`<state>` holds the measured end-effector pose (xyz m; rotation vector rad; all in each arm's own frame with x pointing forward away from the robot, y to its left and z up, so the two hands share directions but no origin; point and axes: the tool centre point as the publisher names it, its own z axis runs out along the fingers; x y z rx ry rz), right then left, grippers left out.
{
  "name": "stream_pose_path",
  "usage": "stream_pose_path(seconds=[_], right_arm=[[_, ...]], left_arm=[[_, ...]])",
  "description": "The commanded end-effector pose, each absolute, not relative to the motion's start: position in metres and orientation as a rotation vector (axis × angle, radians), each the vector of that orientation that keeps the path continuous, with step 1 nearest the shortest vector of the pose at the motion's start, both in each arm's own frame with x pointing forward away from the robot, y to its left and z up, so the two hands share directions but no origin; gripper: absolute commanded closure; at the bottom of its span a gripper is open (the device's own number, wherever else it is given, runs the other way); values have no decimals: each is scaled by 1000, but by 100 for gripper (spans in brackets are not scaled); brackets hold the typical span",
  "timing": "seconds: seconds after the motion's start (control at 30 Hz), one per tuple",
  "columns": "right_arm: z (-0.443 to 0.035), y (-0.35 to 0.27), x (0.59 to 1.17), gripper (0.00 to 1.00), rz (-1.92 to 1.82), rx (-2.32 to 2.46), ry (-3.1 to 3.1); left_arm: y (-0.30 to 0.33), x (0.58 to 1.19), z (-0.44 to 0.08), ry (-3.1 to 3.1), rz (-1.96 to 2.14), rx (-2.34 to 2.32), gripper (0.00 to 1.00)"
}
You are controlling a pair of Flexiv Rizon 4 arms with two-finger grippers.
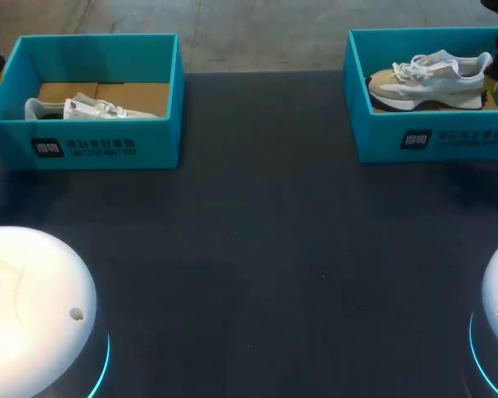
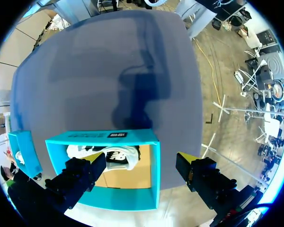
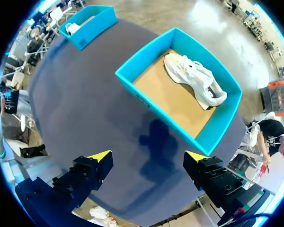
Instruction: Take the shoe out of the shoebox, open the shoe tongue, remove and reinsert the insole, then place the shoe into the shoebox
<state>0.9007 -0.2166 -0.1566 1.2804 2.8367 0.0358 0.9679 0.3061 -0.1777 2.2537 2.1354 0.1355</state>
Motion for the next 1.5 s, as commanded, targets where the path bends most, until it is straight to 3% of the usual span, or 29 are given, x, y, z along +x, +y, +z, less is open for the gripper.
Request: stream_pose_path(seconds=[0.03, 0.3, 0.5, 1.1, 1.5], right_arm=[[-157, -216, 899, 0, 33, 1280, 2833], [-162, -218, 902, 0, 8, 1290, 2816], [-185, -229, 940, 0, -206, 1465, 2687], [-214, -282, 1046, 0, -355, 1866, 2419], [-214, -283, 1049, 0, -389, 1902, 2371]], left_arm=[[306, 966, -178, 2136, 142, 2253, 0], [306, 966, -178, 2136, 142, 2253, 0], [306, 966, -178, 2136, 142, 2253, 0], [306, 966, -178, 2136, 142, 2253, 0], [306, 966, -178, 2136, 142, 2253, 0]])
